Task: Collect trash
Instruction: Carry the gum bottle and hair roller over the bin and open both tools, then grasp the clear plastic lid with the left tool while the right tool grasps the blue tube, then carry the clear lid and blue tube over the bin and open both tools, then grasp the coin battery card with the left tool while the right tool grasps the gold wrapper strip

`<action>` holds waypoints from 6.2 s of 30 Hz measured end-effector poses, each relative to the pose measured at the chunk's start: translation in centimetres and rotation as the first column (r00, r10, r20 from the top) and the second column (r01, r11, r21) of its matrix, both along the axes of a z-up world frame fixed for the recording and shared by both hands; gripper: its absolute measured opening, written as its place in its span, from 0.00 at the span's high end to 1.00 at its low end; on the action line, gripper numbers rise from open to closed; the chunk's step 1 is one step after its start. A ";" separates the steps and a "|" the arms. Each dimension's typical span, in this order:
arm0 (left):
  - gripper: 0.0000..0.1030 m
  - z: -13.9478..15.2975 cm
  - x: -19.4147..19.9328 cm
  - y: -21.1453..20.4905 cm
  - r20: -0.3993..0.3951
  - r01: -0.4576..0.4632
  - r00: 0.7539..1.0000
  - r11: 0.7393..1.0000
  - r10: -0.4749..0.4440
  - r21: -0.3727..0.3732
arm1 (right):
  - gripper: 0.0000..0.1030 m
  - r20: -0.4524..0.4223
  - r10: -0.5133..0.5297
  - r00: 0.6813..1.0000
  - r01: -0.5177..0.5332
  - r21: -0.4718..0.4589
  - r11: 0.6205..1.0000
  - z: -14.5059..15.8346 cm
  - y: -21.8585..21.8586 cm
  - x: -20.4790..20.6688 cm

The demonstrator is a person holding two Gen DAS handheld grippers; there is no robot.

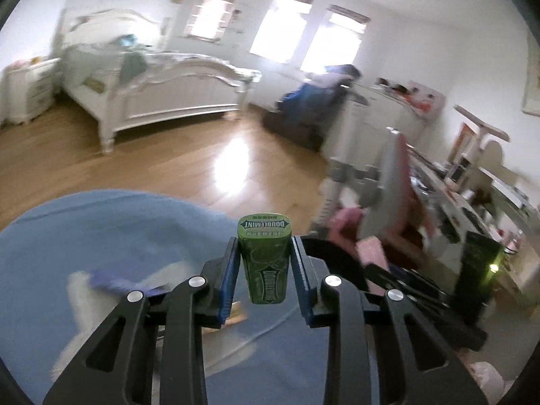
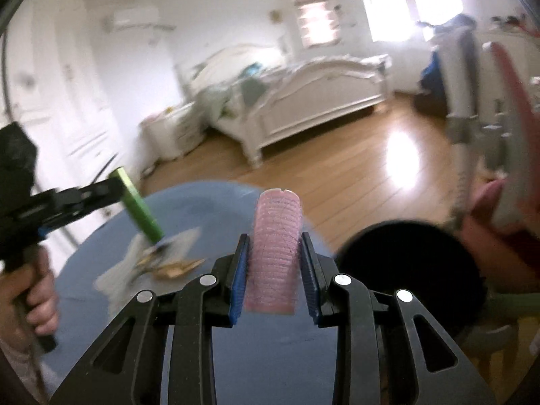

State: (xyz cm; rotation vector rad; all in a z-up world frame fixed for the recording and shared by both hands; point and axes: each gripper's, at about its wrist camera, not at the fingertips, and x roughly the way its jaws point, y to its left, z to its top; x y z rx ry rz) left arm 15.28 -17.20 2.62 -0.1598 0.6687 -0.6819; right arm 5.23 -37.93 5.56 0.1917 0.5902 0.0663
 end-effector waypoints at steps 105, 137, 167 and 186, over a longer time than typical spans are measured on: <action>0.24 -9.5 -1.7 7.2 -0.158 -0.058 0.982 0.963 0.102 0.262 | 0.92 -0.260 0.483 0.836 -0.482 0.073 0.873 -2.2 19.7 14.1; 0.48 -1.2 -0.2 -12.0 0.054 0.177 0.982 0.979 -0.183 0.102 | 0.92 0.066 -0.116 0.991 0.116 0.010 0.993 -1.5 -6.2 -0.8; 0.47 -6.2 2.2 -21.4 -0.063 0.290 0.957 0.940 -0.283 0.181 | 0.87 -0.050 -0.204 0.978 0.206 0.047 0.977 -6.5 -12.9 0.3; 0.10 -3.4 0.8 -9.9 -0.037 0.146 0.989 0.978 -0.142 0.152 | 0.34 -0.081 -0.105 0.991 0.110 0.069 0.991 -5.9 -8.4 0.0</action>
